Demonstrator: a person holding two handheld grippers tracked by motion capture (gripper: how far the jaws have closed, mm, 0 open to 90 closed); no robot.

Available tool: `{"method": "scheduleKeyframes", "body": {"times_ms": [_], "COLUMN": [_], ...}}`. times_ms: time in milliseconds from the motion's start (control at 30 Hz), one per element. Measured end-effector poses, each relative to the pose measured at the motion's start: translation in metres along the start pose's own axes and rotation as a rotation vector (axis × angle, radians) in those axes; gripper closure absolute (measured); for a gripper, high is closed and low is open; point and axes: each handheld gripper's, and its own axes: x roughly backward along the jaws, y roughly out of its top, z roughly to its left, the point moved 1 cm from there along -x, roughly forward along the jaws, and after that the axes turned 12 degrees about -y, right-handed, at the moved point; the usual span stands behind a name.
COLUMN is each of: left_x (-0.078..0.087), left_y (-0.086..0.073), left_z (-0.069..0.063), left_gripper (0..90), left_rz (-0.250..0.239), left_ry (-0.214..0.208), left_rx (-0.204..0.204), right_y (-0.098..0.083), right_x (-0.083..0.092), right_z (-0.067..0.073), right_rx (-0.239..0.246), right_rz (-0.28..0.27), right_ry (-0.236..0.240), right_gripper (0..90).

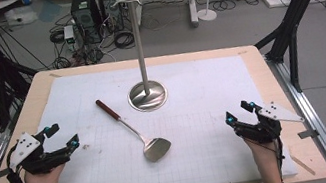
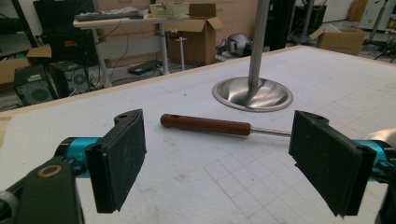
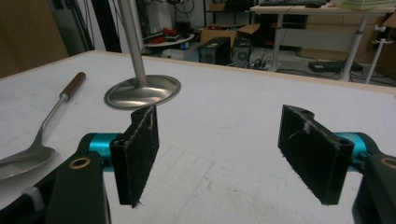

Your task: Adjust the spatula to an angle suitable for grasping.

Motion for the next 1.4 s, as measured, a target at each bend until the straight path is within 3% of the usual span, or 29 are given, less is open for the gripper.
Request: {"method": "scheduleKeyframes", "body": {"times_ms": [467, 767, 1400], "left_x": [0.0, 0.0, -0.001], "left_y": [0.001, 0.001, 0.0], "left_z": [0.0, 0.001, 0.0], "left_gripper": [19.2, 19.3, 19.5], "left_rz": [0.007, 0.009, 0.007], "left_ry": [-0.021, -0.023, -0.02], "left_rx": [0.005, 0.008, 0.001], "right_y": [0.011, 0.018, 0.032], "right_x": [-0.009, -0.023, -0.052], "right_z": [0.02, 0.039, 0.068], "right_rx": [0.016, 0.064, 0.093], "right_rz": [-0.011, 0.011, 0.058], "right_ry": [0.058, 0.091, 0.203], "right_gripper": [27.4, 27.5, 26.3]}}
